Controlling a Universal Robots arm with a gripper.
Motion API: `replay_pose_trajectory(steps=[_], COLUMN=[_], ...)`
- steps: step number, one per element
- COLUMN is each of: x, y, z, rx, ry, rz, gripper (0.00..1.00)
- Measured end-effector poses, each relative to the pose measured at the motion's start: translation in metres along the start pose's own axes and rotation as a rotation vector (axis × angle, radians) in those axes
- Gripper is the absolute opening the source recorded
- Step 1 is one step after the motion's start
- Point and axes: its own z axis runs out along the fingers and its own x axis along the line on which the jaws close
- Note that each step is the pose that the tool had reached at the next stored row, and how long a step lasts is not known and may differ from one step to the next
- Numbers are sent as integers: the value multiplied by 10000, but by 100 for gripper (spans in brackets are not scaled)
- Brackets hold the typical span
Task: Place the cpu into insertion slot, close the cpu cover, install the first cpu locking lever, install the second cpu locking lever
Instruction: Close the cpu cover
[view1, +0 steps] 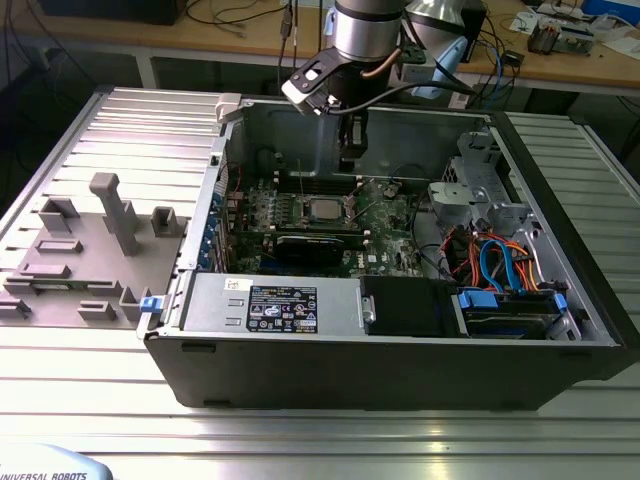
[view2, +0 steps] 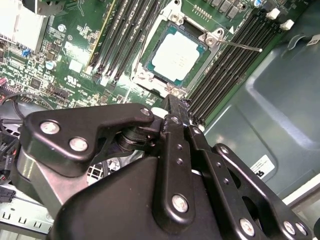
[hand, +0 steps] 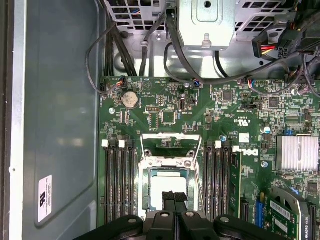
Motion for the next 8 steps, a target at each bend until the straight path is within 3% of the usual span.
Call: replay_pose_trajectory(steps=[8], x=[0], y=[14], z=[0], rx=[0], ry=[-1], rz=[-2], gripper=[11])
